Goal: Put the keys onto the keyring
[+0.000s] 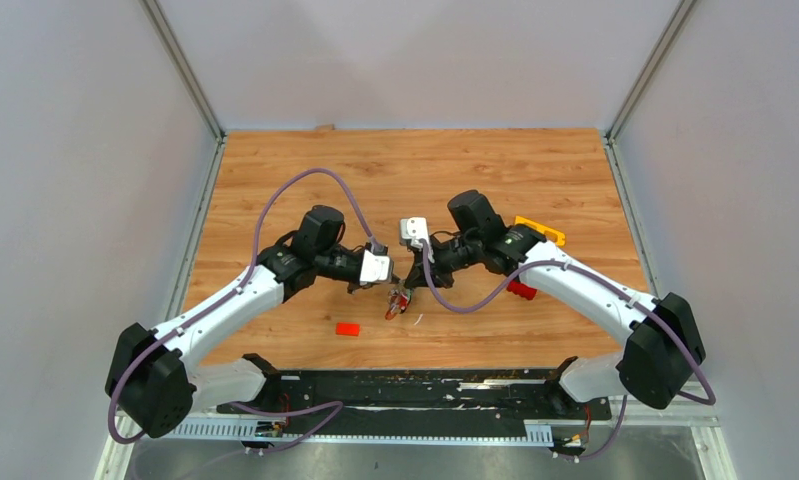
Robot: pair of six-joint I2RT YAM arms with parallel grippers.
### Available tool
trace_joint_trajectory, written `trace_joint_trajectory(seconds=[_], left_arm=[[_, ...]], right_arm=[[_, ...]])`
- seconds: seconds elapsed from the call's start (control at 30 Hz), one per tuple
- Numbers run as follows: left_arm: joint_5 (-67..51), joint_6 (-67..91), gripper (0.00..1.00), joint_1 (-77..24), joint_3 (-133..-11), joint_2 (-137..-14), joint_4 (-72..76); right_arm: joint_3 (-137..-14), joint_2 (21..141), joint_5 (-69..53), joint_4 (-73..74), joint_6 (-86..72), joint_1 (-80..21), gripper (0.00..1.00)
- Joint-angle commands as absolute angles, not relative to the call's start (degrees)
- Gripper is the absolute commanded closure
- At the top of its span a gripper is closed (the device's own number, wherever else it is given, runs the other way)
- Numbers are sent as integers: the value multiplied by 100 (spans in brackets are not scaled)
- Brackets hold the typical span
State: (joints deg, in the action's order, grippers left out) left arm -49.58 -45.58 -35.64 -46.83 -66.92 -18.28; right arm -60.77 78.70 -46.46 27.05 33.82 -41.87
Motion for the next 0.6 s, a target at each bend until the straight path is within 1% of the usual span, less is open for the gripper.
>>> trace_joint_trajectory(seconds=[0.0,0.33,0.57], left_arm=[[-5063,-4317,100,-3600,-4720,-6518,-1435],[-4945,-3970,100,-3596,-4613,-6494,-1173],[-4842,-3816,100,-3596,-4560,-6464,-1069]], right_arm=[[-6352,7915,-4604,2444,3156,-4225,100],[-6311,7967,-4387,2195,2691,-4135,100],[-6311,8005,-4478,2022,2395,-4021,100]])
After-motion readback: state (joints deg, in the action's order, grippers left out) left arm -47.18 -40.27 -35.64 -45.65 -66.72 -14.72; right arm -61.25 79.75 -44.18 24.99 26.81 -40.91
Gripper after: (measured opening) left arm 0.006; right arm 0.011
